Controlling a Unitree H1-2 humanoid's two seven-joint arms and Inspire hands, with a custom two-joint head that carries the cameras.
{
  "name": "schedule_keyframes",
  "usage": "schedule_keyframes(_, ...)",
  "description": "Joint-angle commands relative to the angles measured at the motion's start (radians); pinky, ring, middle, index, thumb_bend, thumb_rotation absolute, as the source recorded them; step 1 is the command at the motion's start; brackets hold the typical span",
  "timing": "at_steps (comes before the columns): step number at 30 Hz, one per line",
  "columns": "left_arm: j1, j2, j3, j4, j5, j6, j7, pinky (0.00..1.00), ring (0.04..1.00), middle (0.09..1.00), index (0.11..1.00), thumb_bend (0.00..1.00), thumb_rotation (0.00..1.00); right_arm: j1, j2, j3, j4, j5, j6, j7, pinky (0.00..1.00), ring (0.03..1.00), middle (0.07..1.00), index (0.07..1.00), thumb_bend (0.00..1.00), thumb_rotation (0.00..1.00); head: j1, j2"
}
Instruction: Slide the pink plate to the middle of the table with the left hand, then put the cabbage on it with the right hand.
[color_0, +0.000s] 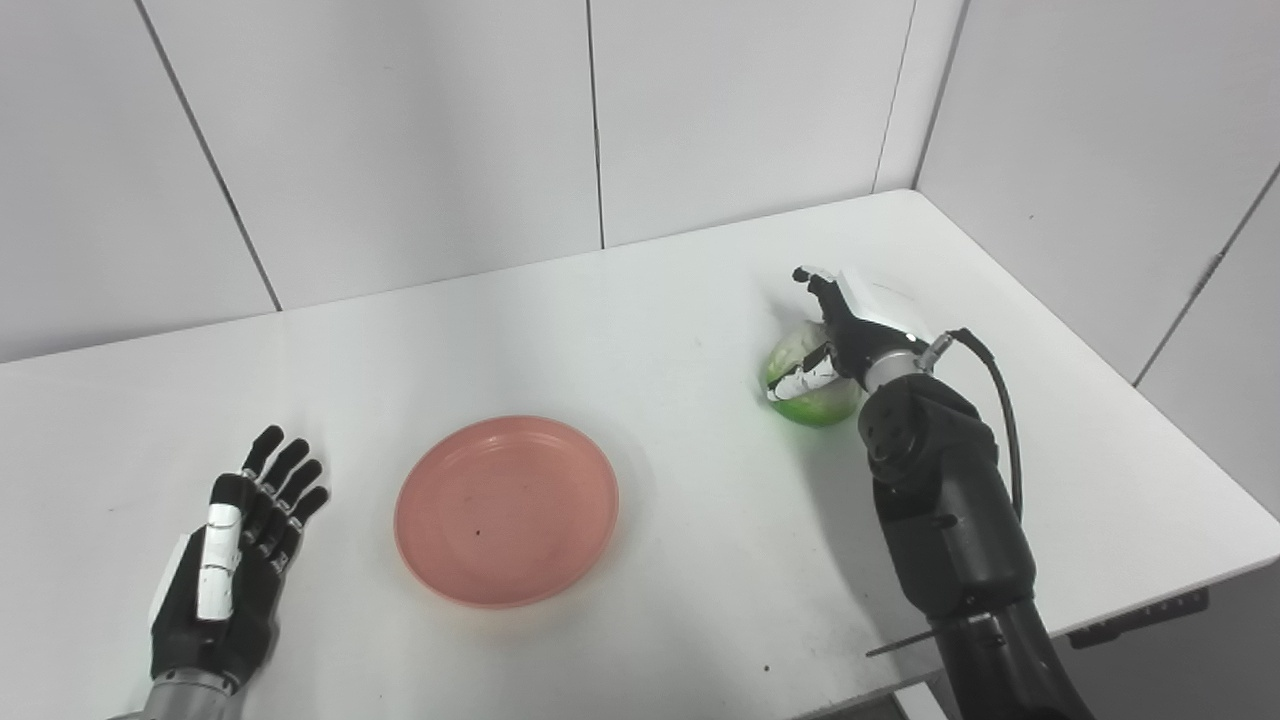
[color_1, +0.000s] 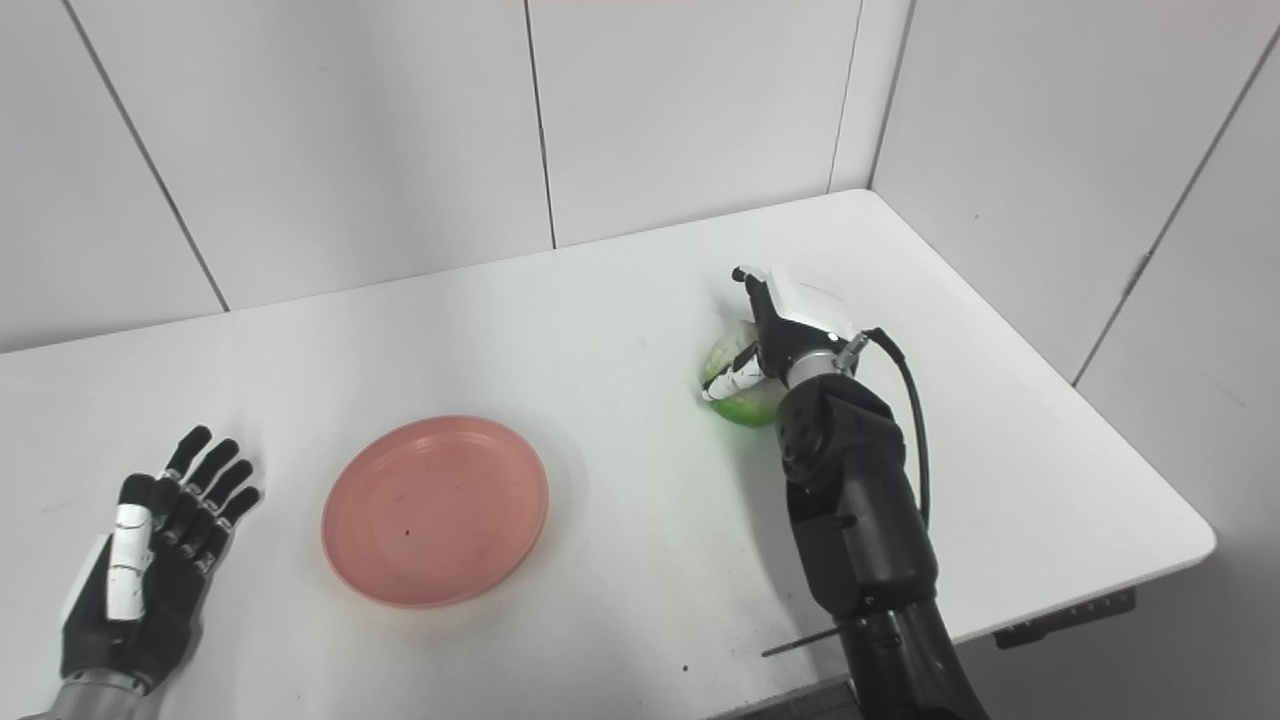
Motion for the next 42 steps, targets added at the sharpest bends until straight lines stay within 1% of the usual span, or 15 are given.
schedule_keyframes(1,-0.041,0.016,0.004,-0.024,-0.013,-0.007,-0.013,0.94,0.944,0.948,0.94,0.75,0.87,-0.044,-0.018,0.006,-0.023,-0.037,-0.004,0.03,0.73,0.851,0.93,0.88,0.95,0.14,0.001,0.0)
schedule_keyframes(6,-0.04,0.012,0.007,-0.033,-0.014,0.004,-0.008,0.93,0.935,0.941,0.935,0.74,0.87,-0.052,-0.027,0.016,-0.036,-0.071,-0.004,0.121,0.8,0.899,0.964,0.868,0.98,0.21,0.004,0.006)
schedule_keyframes(8,-0.04,0.012,0.006,-0.037,-0.013,0.009,-0.007,0.93,0.936,0.942,0.935,0.74,0.87,-0.058,-0.028,0.017,-0.042,-0.093,-0.004,0.161,0.78,0.89,0.959,0.859,0.99,0.21,0.003,0.004)
schedule_keyframes(10,-0.039,0.013,0.005,-0.038,-0.013,0.008,-0.01,0.93,0.941,0.946,0.938,0.74,0.87,-0.059,-0.024,0.015,-0.048,-0.105,-0.004,0.185,0.68,0.862,0.955,0.847,0.99,0.19,0.004,0.003)
schedule_keyframes(13,-0.038,0.012,0.006,-0.038,-0.013,0.007,-0.01,0.94,0.944,0.949,0.94,0.75,0.87,-0.059,-0.02,0.009,-0.048,-0.106,-0.004,0.203,0.61,0.831,0.948,0.835,0.98,0.15,0.004,0.003)
schedule_keyframes(17,-0.038,0.01,0.007,-0.037,-0.013,0.008,-0.007,0.93,0.938,0.941,0.933,0.75,0.86,-0.057,-0.026,0.016,-0.048,-0.116,-0.004,0.222,0.61,0.783,0.896,0.807,0.94,0.13,0.008,-0.001)
schedule_keyframes(21,-0.041,0.01,0.005,-0.024,-0.01,-0.003,-0.012,0.93,0.94,0.943,0.933,0.76,0.86,-0.056,-0.031,0.03,-0.043,-0.144,-0.004,0.24,0.63,0.777,0.857,0.756,0.89,0.13,0.005,-0.025)
schedule_keyframes(22,-0.04,0.009,0.006,-0.019,-0.011,-0.004,-0.011,0.93,0.941,0.944,0.934,0.76,0.86,-0.053,-0.033,0.035,-0.04,-0.137,-0.004,0.233,0.63,0.776,0.852,0.751,0.89,0.12,0.01,-0.049)
schedule_keyframes(24,-0.037,0.004,0.007,-0.014,-0.01,-0.004,-0.006,0.93,0.94,0.941,0.933,0.76,0.86,-0.046,-0.036,0.041,-0.033,-0.121,-0.004,0.209,0.57,0.722,0.803,0.71,0.84,0.08,0.016,-0.056)
schedule_keyframes(25,-0.035,0.001,0.01,-0.016,-0.019,0.006,-0.005,0.93,0.935,0.936,0.929,0.76,0.85,-0.04,-0.024,0.03,-0.031,-0.113,-0.004,0.183,0.45,0.59,0.692,0.689,0.8,0.04,0.019,-0.057)
schedule_keyframes(26,-0.032,-0.003,0.015,-0.025,-0.044,0.038,-0.006,0.93,0.938,0.936,0.926,0.76,0.85,-0.034,-0.004,0.007,-0.035,-0.102,-0.004,0.159,0.29,0.384,0.562,0.573,0.64,0.02,0.021,-0.055)
schedule_keyframes(27,-0.03,-0.006,0.021,-0.034,-0.069,0.07,-0.006,0.94,0.941,0.938,0.924,0.76,0.84,-0.028,0.009,-0.006,-0.041,-0.091,-0.004,0.138,0.19,0.278,0.5,0.517,0.56,0.01,0.022,-0.054)
schedule_keyframes(31,-0.021,-0.01,0.022,-0.061,-0.106,0.111,-0.011,0.95,0.949,0.95,0.926,0.76,0.85,-0.017,0.016,-0.014,-0.053,-0.052,-0.004,0.08,0.18,0.275,0.476,0.49,0.53,0.0,0.035,-0.048)
schedule_keyframes(33,-0.018,-0.011,0.017,-0.072,-0.099,0.107,-0.008,0.95,0.947,0.95,0.927,0.75,0.85,-0.015,0.012,-0.011,-0.055,-0.036,-0.004,0.045,0.14,0.23,0.471,0.485,0.53,0.0,0.049,-0.049)
schedule_keyframes(42,-0.008,-0.026,0.002,-0.118,-0.064,0.11,0.017,0.94,0.941,0.944,0.929,0.74,0.85,-0.009,0.007,-0.022,-0.099,0.042,-0.004,-0.013,0.13,0.213,0.47,0.483,0.53,0.0,0.094,-0.03)
